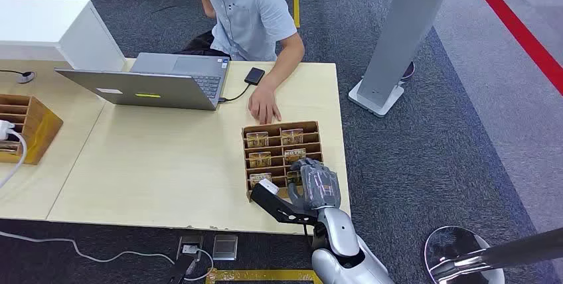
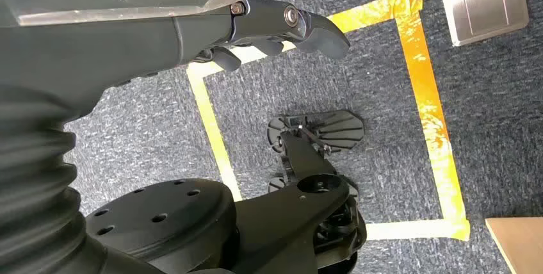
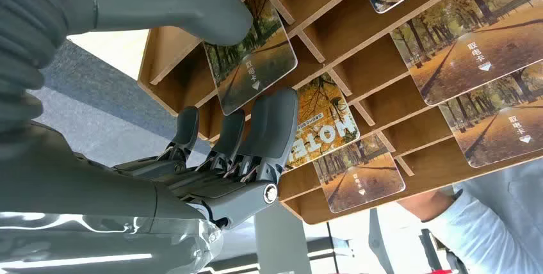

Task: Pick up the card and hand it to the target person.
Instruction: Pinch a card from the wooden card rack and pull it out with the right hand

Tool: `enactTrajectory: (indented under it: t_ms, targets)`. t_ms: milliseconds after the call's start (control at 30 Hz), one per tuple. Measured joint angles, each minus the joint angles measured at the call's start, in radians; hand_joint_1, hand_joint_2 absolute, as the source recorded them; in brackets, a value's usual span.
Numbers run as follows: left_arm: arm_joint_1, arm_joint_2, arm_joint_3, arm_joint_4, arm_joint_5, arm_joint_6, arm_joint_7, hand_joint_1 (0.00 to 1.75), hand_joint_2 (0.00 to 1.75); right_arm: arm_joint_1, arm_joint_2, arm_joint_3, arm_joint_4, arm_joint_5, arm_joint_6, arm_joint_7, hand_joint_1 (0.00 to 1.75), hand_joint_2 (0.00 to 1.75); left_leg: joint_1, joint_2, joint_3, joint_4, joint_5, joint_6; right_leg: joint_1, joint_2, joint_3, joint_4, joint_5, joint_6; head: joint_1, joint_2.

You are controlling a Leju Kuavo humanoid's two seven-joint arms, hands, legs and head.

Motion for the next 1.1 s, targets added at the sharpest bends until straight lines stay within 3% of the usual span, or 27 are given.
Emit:
enactTrajectory:
  t_ms: [200, 333, 900, 1100]
  targets:
    - [0.000, 0.000, 0.000, 0.000, 0.000, -0.001, 0.000, 0.00, 1.75, 0.000, 0.000, 0.000, 0.000, 0.000, 0.000, 0.000, 0.88, 1.75, 0.000, 0.000, 0.000, 0.000, 0.000, 0.000, 0.000, 0.000, 0.000, 0.000, 0.000, 0.000, 0.000, 0.000]
    - [0.000, 0.000, 0.000, 0.000, 0.000, -0.001, 0.000, 0.00, 1.75, -0.001, 0.001, 0.000, 0.005, -0.005, 0.001, 0.000, 1.06, 1.75, 0.000, 0.000, 0.000, 0.000, 0.000, 0.000, 0.000, 0.000, 0.000, 0.000, 0.000, 0.000, 0.000, 0.000]
    - [0.000, 0.000, 0.000, 0.000, 0.000, -0.001, 0.000, 0.00, 1.75, -0.001, 0.002, 0.000, 0.015, -0.024, -0.002, -0.001, 1.13, 1.75, 0.000, 0.000, 0.000, 0.000, 0.000, 0.000, 0.000, 0.000, 0.000, 0.000, 0.000, 0.000, 0.000, 0.000]
    - [0.000, 0.000, 0.000, 0.000, 0.000, -0.001, 0.000, 0.00, 1.75, -0.001, 0.002, 0.000, 0.018, -0.026, -0.003, -0.002, 1.37, 1.75, 0.000, 0.000, 0.000, 0.000, 0.000, 0.000, 0.000, 0.000, 0.000, 0.000, 0.000, 0.000, 0.000, 0.000]
